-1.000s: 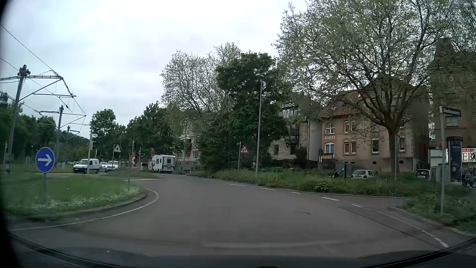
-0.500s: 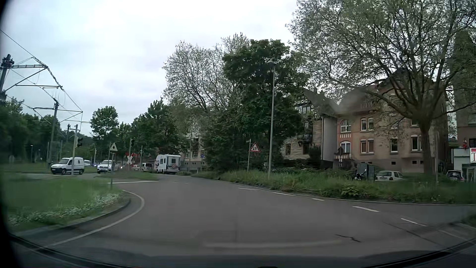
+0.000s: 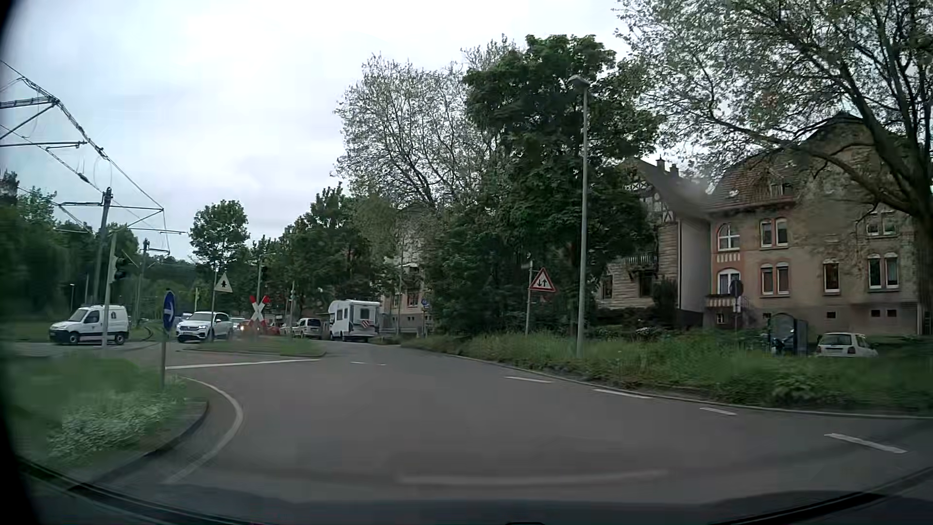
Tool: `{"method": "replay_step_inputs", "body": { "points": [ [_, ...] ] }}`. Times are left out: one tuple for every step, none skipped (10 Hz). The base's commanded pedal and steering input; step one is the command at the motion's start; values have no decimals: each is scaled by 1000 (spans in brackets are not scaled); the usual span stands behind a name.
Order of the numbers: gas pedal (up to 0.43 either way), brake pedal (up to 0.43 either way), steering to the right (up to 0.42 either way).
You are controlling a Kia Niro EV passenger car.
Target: Follow the waypoints while adhering to traffic rules and regulations
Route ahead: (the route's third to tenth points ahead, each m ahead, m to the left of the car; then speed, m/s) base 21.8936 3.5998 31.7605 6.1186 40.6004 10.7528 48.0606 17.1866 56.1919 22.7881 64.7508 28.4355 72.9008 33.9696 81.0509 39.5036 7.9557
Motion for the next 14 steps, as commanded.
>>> {"method": "replay_step_inputs", "body": {
  "points": [
    [370, 0, -84],
    [350, 0, -82],
    [339, 0, -75],
    [339, 0, -69],
    [331, 0, -64],
    [319, 0, -61],
    [311, 0, -59],
    [311, 0, -57],
    [280, 0, -54],
    [260, 0, -53],
    [248, 0, -52],
    [248, 0, -52],
    [240, 0, -52],
    [240, 0, -52]
  ]
}}
